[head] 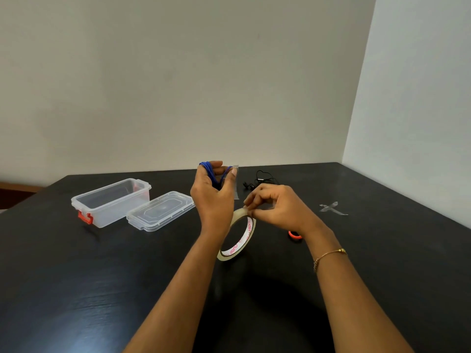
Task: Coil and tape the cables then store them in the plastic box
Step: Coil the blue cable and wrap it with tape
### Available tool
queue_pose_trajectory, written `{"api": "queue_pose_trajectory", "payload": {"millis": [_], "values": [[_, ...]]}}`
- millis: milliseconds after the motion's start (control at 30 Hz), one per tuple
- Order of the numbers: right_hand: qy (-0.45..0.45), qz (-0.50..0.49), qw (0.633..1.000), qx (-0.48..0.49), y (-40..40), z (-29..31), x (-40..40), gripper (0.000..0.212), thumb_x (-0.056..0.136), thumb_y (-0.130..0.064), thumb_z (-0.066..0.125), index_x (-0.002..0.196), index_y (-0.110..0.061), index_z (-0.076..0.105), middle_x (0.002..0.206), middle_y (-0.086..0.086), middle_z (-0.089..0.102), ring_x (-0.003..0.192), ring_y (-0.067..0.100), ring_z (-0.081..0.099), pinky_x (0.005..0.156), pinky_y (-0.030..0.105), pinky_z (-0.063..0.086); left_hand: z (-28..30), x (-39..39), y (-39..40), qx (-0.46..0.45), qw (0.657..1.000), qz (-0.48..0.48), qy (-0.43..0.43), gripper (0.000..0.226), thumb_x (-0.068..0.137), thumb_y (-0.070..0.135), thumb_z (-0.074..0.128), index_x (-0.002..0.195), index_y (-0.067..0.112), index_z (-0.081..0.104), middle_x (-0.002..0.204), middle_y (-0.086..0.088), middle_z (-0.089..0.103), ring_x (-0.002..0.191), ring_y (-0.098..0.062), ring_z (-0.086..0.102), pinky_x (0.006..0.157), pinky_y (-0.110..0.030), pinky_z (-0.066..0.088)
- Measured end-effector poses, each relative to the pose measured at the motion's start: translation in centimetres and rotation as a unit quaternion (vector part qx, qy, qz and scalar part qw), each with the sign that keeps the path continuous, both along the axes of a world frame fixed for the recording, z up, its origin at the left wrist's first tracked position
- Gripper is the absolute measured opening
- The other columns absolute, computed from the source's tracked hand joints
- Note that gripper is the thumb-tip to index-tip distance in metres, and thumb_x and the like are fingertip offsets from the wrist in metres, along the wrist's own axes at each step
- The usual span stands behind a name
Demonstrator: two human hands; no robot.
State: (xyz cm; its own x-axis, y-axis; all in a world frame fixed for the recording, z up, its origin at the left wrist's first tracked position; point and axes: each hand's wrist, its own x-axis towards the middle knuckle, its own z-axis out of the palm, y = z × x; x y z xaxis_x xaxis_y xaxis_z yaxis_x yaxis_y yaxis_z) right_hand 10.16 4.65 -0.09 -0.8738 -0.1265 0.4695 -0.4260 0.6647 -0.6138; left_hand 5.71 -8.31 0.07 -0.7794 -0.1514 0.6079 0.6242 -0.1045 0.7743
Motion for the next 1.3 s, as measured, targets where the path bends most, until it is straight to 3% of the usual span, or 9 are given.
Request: {"api": "queue_pose_trajectory", "payload": {"millis": [200, 400, 533, 700, 767, 867, 1033, 1300], "values": [[-0.039, 0.017, 0.999, -0.029, 0.3, -0.3, -0.1, 0.015, 0.077, -0.007, 0.071, 0.075, -0.021, 0.066, 0.099, -0.002, 0.064, 0.098, 0.009, 0.062, 0.093, 0.029, 0.05, 0.1, -0.2, -0.4, 0.014, 1.0, 0.01, -0.003, 0.025, 0.083, 0.013, 0.064, 0.101, 0.019, 0.048, 0.083, 0.013, 0.055, 0.078, -0.001, 0.059, 0.07, -0.003, 0.046], [-0.071, -0.004, 0.996, -0.048, 0.3, -0.9, -0.5, 0.028, 0.077, -0.008, 0.071, 0.081, -0.026, 0.049, 0.095, -0.002, 0.068, 0.095, 0.011, 0.064, 0.09, 0.032, 0.052, 0.3, 0.0, -0.3, 0.018, 1.0, 0.002, -0.001, 0.026, 0.082, 0.012, 0.065, 0.102, 0.018, 0.049, 0.084, 0.013, 0.056, 0.079, -0.001, 0.059, 0.074, -0.003, 0.047], [-0.057, -0.023, 0.995, -0.078, 1.2, -0.3, 0.2, 0.027, 0.075, -0.006, 0.072, 0.086, -0.024, 0.055, 0.092, -0.003, 0.068, 0.09, 0.008, 0.064, 0.084, 0.025, 0.052, 0.2, -0.2, -0.5, 0.024, 1.0, 0.0, -0.009, 0.024, 0.082, 0.013, 0.066, 0.098, 0.021, 0.05, 0.084, 0.013, 0.058, 0.078, 0.002, 0.06, 0.075, -0.006, 0.048], [0.066, -0.195, 0.975, -0.08, 4.0, -0.3, 0.2, 0.027, 0.071, 0.001, 0.072, 0.088, -0.016, 0.06, 0.083, -0.001, 0.064, 0.077, 0.011, 0.06, 0.069, 0.008, 0.046, -0.2, -0.2, -0.1, 0.041, 0.998, -0.018, -0.036, 0.023, 0.082, 0.012, 0.067, 0.098, 0.019, 0.052, 0.083, 0.009, 0.059, 0.076, 0.001, 0.06, 0.072, -0.006, 0.048], [0.101, -0.281, 0.952, -0.068, 5.6, -0.9, -0.3, 0.026, 0.071, 0.006, 0.069, 0.091, -0.01, 0.062, 0.085, 0.004, 0.063, 0.078, 0.015, 0.058, 0.068, 0.011, 0.043, -0.3, 0.0, 0.4, 0.039, 0.997, -0.033, -0.053, 0.022, 0.081, 0.012, 0.067, 0.097, 0.018, 0.053, 0.083, 0.007, 0.058, 0.076, -0.003, 0.059, 0.068, -0.005, 0.048], [0.125, -0.413, 0.902, -0.019, 8.0, -2.3, -0.6, 0.022, 0.074, 0.011, 0.063, 0.093, -0.001, 0.066, 0.093, 0.016, 0.064, 0.089, 0.029, 0.058, 0.072, 0.028, 0.043, -0.6, 0.4, 1.1, 0.039, 0.993, -0.063, -0.088, 0.022, 0.081, 0.011, 0.068, 0.096, 0.018, 0.053, 0.084, 0.006, 0.058, 0.074, -0.003, 0.058, 0.066, -0.005, 0.049], [0.085, -0.544, 0.834, -0.003, 9.8, -4.6, 0.2, 0.023, 0.08, 0.013, 0.053, 0.096, 0.004, 0.065, 0.104, 0.023, 0.058, 0.103, 0.037, 0.047, 0.069, 0.03, 0.033, -1.0, 0.6, 1.6, 0.047, 0.982, -0.098, -0.151, 0.022, 0.081, 0.01, 0.067, 0.099, 0.015, 0.055, 0.084, 0.004, 0.06, 0.076, -0.005, 0.06, 0.069, -0.014, 0.054], [-0.028, -0.568, 0.822, -0.028, 10.5, -5.8, -0.1, 0.026, 0.084, 0.006, 0.056, 0.109, 0.003, 0.061, 0.116, 0.025, 0.053, 0.113, 0.039, 0.043, 0.082, 0.04, 0.044, -1.0, 0.3, 1.3, 0.041, 0.979, -0.091, -0.181, 0.02, 0.08, 0.012, 0.069, 0.093, 0.02, 0.055, 0.083, 0.005, 0.061, 0.074, -0.004, 0.058, 0.073, -0.02, 0.051]]}}
